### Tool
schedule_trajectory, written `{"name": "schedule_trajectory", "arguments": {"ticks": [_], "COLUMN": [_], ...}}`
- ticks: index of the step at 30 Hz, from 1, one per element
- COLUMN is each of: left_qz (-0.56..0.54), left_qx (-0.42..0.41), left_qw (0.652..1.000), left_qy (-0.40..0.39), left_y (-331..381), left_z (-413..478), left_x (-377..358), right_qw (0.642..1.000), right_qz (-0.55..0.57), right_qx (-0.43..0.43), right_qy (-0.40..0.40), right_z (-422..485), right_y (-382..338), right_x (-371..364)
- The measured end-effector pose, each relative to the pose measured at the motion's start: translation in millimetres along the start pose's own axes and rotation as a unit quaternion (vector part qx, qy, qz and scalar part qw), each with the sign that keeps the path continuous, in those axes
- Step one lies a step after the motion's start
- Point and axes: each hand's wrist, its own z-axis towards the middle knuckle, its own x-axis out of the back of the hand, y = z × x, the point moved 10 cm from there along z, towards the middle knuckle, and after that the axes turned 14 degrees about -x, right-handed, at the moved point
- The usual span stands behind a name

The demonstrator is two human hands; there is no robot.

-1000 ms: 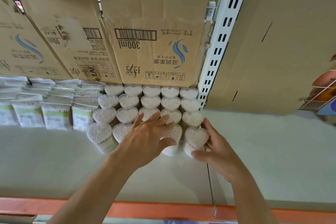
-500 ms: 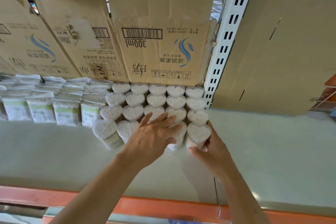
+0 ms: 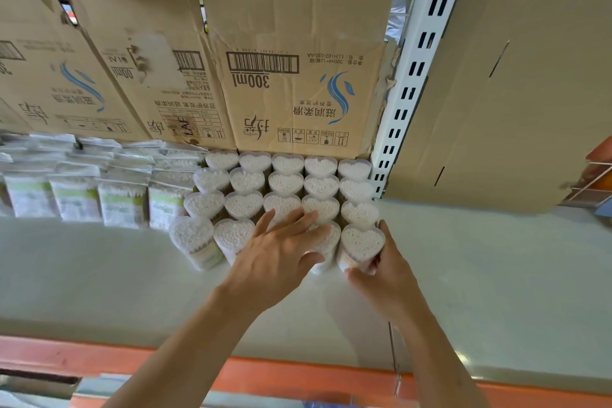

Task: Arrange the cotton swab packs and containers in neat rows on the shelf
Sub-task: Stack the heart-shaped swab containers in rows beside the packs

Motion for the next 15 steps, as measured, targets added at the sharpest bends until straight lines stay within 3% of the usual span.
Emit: {"name": "schedule_trajectory", "arguments": {"ticks": [4,10,15], "left_qz": [0.002,-0.028,-0.050], "left_qx": [0.006,0.069,0.109], "left_qw": [1.000,0.997,0.992], "left_qy": [0.006,0.022,0.047], "left_y": [1,-20,-39], "left_z": [-4,-20,-28], "left_x": [3,18,28], "right_qw": [1.000,0.992,0.988], "right_qz": [-0.005,0.087,0.153], "right_qx": [0.003,0.047,0.018], "right_qy": [0.002,-0.079,-0.006], "right_z": [-2,-10,-2], "right_y": [-1,-22,-39], "right_x": [-1,5,31]}}
